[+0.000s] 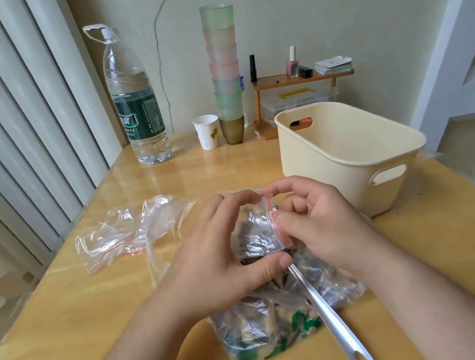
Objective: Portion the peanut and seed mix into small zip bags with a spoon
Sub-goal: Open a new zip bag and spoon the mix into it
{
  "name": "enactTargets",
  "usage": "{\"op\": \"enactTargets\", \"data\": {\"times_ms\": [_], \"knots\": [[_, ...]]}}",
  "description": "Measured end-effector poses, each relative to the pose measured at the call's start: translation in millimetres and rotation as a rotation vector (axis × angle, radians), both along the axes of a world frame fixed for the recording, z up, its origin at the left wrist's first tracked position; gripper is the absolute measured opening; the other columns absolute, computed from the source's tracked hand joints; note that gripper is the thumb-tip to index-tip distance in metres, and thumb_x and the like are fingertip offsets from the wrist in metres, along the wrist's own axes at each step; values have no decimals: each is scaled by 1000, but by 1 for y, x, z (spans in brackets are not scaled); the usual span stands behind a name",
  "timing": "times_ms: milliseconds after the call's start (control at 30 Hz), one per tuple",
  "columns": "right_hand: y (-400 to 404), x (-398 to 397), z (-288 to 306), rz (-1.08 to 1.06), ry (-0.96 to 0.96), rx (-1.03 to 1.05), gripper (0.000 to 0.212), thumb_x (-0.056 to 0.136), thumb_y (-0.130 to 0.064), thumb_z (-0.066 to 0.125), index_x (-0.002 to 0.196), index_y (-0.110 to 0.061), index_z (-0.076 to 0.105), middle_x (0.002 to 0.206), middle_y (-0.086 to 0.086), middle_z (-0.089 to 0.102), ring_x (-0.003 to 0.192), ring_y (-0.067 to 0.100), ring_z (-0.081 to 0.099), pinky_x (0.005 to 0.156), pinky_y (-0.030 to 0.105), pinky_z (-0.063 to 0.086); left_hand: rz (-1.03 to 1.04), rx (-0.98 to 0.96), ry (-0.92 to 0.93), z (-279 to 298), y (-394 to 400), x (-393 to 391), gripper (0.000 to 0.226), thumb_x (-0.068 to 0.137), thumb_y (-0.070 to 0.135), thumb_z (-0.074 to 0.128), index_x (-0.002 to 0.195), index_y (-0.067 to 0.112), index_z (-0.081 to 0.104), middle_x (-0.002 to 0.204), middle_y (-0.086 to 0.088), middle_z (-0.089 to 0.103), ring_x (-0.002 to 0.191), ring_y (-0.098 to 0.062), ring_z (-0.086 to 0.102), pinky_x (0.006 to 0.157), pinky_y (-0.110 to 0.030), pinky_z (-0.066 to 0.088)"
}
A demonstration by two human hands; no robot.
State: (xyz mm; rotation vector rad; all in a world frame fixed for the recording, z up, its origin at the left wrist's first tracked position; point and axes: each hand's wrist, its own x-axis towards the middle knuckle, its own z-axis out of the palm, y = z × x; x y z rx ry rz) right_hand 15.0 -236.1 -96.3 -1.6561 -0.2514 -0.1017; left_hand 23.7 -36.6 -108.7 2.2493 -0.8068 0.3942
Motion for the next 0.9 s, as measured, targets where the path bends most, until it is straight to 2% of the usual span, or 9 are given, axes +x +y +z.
{"op": "enactTargets", "data": {"times_ms": [167,367,500,600,667,733,800,867,900], "knots": [[3,-1,-2,-5,46,-53,41,94,8,58,116,-26,65,59,-7,60,60,11,57,65,31,49,9,5,-25,2,-1,-1,76,72,78,76,138,49,50,108,27,47,107,2,52,83,-17,41],[2,-3,0,-17,27,-81,41,91,10,56,110,-25,68,57,-6,60,55,11,55,58,24,48,74,-27,-73,-3,-4,-1,71,72,78,76,133,48,58,103,19,50,101,-5,55,83,-24,48],[2,-2,0,0,30,-53,31,93,3,64,111,-22,68,60,-1,64,60,17,60,68,36,54,67,-129,-76,-5,-6,0,54,73,67,82,119,42,67,105,16,56,106,-12,58,89,-32,49],[0,-1,0,42,46,-11,23,98,-5,67,116,-20,66,66,0,68,62,15,67,66,29,54,60,-189,-47,-3,-8,-1,49,75,58,85,114,35,68,108,13,64,110,-18,62,93,-33,50],[-7,3,1,35,29,-23,22,101,-11,65,116,-27,66,72,-1,69,67,16,68,63,27,52,60,-273,36,-4,-6,0,50,74,59,84,115,35,68,108,11,69,109,-17,65,95,-31,51],[-18,7,-1,-17,-26,-155,27,102,-15,64,111,-39,70,79,-2,69,69,14,66,63,33,52,11,-385,238,-1,-1,3,52,72,57,85,115,34,69,109,7,72,106,-16,68,98,-37,54],[-28,9,-4,-29,-141,-449,32,100,-17,66,108,-47,74,86,-10,67,72,5,62,69,36,54,-111,-450,483,5,7,7,49,72,47,88,114,28,70,110,-1,74,104,-19,70,98,-43,55],[-31,9,-7,61,-204,-750,34,99,-16,68,106,-49,76,96,-20,61,84,1,60,79,28,51,-202,-461,669,10,14,10,49,75,36,88,116,17,69,106,-2,75,100,-18,70,90,-38,60],[-29,8,-7,119,-185,-862,36,99,-16,67,105,-50,76,99,-20,57,88,1,58,82,27,50,-215,-455,730,13,18,11,48,77,31,88,117,12,68,104,-2,75,98,-18,71,85,-34,60]]}}
